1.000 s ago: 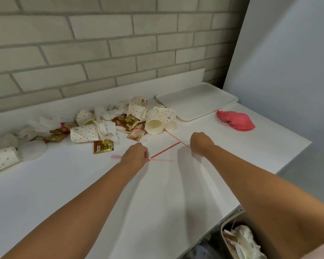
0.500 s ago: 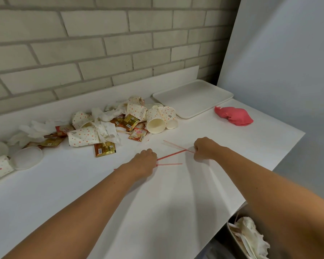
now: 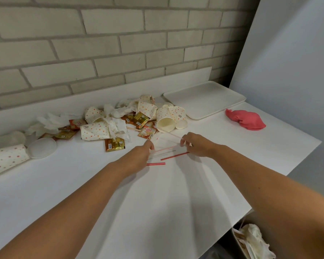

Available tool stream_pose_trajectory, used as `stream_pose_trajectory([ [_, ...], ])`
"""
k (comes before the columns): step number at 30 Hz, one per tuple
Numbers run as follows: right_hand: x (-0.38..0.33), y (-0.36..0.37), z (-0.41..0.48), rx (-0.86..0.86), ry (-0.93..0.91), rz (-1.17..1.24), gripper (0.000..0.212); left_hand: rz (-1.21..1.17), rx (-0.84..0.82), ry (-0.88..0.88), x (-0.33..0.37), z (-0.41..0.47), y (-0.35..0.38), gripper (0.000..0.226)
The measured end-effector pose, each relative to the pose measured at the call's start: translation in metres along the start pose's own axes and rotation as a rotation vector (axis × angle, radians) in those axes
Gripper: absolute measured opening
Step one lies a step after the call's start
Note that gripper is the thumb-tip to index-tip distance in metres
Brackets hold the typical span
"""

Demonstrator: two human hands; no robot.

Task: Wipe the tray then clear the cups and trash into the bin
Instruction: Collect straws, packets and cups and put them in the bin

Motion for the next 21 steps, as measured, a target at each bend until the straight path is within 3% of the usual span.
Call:
stream_pose_trajectory([
  [3,-0.010,0.014,0.004,-0.062,-0.067,-0.059,0.036,-0.091,-0.025,-0.017,-0.017,-0.009,-0.001,0.008],
  [8,-0.019,0.009,0.008,-0.086,-0.097,-0.143,0.020,-0.014,-0.086,-0.106,-0.030,-0.014,0.002,0.028],
  [15,-0.023,0.023,0.002,-0.208,-0.020,-0.202,0.005,0.122,-0.218,-0.171,-0.025,-0.016,0.016,0.015],
  [21,-0.024,0.027,0.004,-0.203,-0.018,-0.229,0.004,0.139,-0.176,-0.180,-0.014,-0.014,0.018,0.025],
])
Point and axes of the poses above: each hand's wrist, its own z-axis towards the middle knuckle, its own y-axis out of the palm, x = y × z, the point moved 10 cm from there along z, towards the middle knuckle, and after that the axes turned 4 degrees about -z, right-handed, at the moved point
